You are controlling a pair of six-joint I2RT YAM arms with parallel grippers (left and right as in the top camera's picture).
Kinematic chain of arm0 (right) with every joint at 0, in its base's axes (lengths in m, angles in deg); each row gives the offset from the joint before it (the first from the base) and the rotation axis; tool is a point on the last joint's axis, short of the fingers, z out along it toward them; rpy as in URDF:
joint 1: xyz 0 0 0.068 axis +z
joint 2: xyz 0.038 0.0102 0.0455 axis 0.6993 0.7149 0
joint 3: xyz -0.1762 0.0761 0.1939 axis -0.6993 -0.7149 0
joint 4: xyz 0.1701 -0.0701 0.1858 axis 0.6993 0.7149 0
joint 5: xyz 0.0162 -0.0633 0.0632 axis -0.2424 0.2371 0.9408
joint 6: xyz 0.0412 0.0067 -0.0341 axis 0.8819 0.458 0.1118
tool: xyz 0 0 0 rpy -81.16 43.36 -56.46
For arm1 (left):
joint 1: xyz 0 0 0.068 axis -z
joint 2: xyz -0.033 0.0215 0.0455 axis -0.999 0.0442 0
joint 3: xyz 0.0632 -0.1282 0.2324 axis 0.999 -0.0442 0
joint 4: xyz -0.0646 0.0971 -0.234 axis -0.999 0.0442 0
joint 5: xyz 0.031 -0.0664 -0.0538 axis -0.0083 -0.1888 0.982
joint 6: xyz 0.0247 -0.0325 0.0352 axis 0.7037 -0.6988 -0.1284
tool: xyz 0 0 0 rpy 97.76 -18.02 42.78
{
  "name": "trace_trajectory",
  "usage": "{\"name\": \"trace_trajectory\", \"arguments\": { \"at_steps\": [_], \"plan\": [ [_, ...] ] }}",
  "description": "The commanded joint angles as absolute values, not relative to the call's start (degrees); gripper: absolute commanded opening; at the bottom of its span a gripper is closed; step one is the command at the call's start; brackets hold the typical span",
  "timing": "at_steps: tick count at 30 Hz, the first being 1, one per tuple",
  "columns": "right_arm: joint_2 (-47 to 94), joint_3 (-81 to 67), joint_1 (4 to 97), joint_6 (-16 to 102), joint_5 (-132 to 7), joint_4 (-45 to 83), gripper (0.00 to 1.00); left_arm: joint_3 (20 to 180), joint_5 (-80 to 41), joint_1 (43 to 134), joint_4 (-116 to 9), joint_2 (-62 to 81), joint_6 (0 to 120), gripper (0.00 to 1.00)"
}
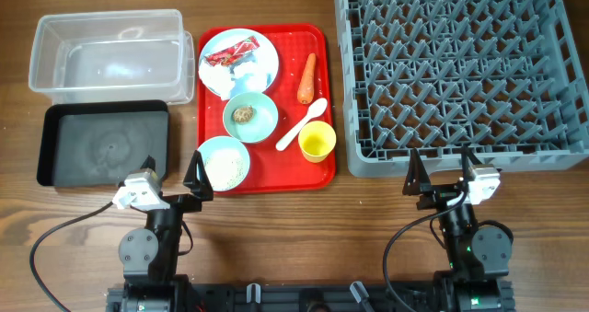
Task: Sort waste into correct bins and load items into the dishwasher rack
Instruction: 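Move the left gripper toward the light-blue plate on the red tray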
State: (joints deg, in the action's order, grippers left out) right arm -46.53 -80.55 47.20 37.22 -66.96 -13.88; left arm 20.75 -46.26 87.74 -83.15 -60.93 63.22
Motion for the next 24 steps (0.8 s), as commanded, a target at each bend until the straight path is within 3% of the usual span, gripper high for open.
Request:
{"name": "trace_trajectory", "arguments": {
  "at_steps": [1, 18, 24],
  "plan": [
    [-46.83, -80.63, 47.42, 36.65, -67.11, -14.04, 1.0, 20.51, -45.36, 87.96, -82.9, -61.33, 64.18, 1.0],
    [-46.83, -80.63, 47.42, 39.01, -66.33, -14.23, 1.0, 20.51, -45.34, 87.96, -82.93, -61.33, 64.18, 1.0],
    [-46.83, -80.63, 47.42, 55.18, -66.22, -14.6, 1.0, 20.51, -43.13, 87.96, -83.17, -61.33, 63.92, 1.0]
  ]
}}
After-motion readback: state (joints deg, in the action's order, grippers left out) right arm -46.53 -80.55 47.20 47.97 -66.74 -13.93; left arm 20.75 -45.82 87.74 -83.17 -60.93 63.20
